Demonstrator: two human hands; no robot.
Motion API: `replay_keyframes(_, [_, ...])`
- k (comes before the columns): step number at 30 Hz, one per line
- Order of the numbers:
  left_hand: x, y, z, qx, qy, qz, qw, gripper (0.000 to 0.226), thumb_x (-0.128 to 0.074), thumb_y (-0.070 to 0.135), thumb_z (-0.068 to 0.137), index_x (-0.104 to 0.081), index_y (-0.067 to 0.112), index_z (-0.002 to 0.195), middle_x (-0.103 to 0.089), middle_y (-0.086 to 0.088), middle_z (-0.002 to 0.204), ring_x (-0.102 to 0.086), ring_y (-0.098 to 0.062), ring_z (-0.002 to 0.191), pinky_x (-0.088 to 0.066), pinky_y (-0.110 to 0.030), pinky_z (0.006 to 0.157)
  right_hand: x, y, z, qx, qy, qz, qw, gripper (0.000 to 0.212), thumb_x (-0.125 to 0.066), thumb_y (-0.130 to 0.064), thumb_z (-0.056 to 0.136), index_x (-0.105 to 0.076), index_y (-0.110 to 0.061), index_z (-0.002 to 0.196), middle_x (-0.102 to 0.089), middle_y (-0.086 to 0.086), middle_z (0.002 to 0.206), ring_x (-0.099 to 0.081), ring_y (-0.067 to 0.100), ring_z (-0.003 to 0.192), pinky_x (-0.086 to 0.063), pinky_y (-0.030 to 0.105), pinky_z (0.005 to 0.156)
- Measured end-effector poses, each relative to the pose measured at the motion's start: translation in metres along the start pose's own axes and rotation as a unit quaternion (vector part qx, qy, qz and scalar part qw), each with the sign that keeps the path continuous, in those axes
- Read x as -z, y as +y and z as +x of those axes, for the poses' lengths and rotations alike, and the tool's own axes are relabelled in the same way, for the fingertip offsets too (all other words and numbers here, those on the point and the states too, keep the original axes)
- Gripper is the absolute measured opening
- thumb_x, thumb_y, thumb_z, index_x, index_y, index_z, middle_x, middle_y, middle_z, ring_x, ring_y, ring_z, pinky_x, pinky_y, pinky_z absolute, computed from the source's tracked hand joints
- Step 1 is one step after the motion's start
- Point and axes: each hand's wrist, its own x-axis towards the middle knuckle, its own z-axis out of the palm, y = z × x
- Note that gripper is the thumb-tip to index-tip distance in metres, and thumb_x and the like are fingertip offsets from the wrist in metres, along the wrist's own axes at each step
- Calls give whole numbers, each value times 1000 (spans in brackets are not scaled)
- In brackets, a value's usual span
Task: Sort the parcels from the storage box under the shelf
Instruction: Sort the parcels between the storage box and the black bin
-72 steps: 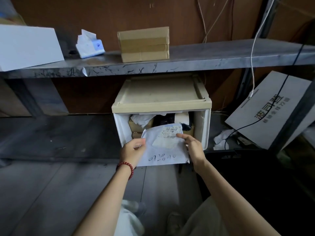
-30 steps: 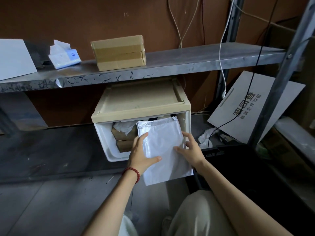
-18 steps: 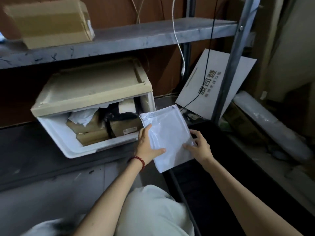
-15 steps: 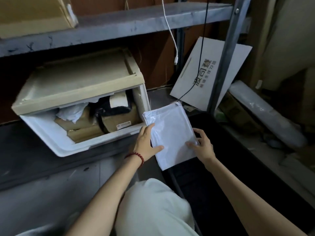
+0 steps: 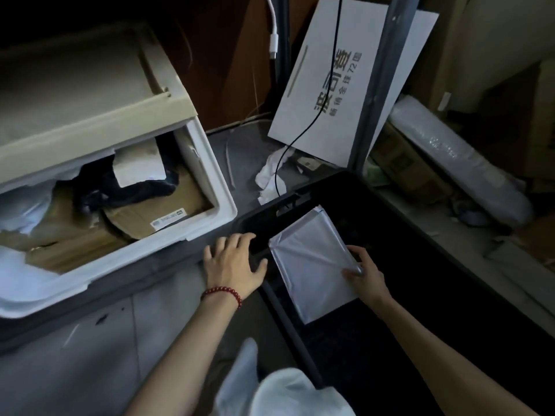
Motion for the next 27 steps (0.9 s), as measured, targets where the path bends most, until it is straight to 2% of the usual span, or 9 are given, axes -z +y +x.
replay_keyframes(4, [-6, -17, 5, 6, -7, -3, 1000, 56, -49, 56, 83, -42, 34, 134, -50, 9, 135, -43, -18, 124, -31, -40, 99, -35, 11, 25, -10, -36, -44, 998, 43, -50, -9, 97, -43, -27, 135, -48, 0, 115, -51, 18, 94, -47, 33, 78])
replay_keyframes(9, [-9, -22, 5, -8, -22, 16, 1000, 57, -49, 55, 84, -39, 33, 136, -50, 9, 135, -44, -17, 124, -30, -39, 100, -76, 15, 46, -20, -28, -58, 998, 44, -51, -9, 96, -45, -24, 137, -55, 8, 128, -52, 17, 99, -46, 28, 78])
replay_keyframes(11, [-9, -20, 3, -26, -16, 20, 999, 55, -50, 54, 84, -41, 33, 134, -52, 9, 132, -46, -17, 121, -29, -39, 100, -83, 18, 50, -28, -54, -92, 994, 47, -52, -10, 95, -43, -23, 140, -54, 10, 133, -53, 20, 109, -46, 29, 85])
replay_keyframes(14, [-3, -20, 0, -53, -11, 36, 998, 53, -48, 53, 84, -42, 33, 132, -54, 10, 129, -48, -16, 118, -27, -38, 101, -94, 15, 51, -30, -123, -197, 972, 68, -58, -27, 94, -22, -20, 152, -36, 10, 150, -38, 29, 134, -37, 40, 107])
replay_keyframes(16, [5, -22, -2, -60, -22, 42, 997, 51, -46, 53, 85, -42, 34, 132, -54, 10, 128, -48, -16, 117, -29, -37, 100, -97, 7, 46, -32, -113, -263, 958, 79, -58, -41, 92, -13, -21, 154, -23, 8, 156, -27, 30, 140, -30, 46, 112])
replay_keyframes(19, [23, -29, -6, -48, -36, 53, 997, 47, -44, 55, 86, -45, 35, 128, -55, 11, 125, -50, -15, 116, -31, -37, 98, -90, -13, 32, 26, -42, -339, 939, 77, -50, -55, 91, -18, -21, 152, -15, 3, 159, -19, 27, 143, -20, 47, 116])
replay_keyframes(22, [51, -44, -10, -26, -36, 74, 996, 44, -44, 56, 86, -48, 35, 124, -58, 11, 121, -50, -15, 115, -32, -38, 96, -77, -47, 16, 104, -18, -359, 927, 71, -44, -59, 92, -26, -20, 150, -23, 2, 156, -26, 27, 141, -26, 45, 113])
replay_keyframes(27, [110, -67, -27, 46, 15, 81, 995, 43, -44, 57, 86, -50, 35, 122, -59, 13, 122, -49, -15, 117, -32, -37, 93, -68, -121, -24, 219, -12, -341, 914, 69, -46, -61, 91, -34, -21, 145, -35, 2, 149, -33, 26, 135, -34, 42, 105])
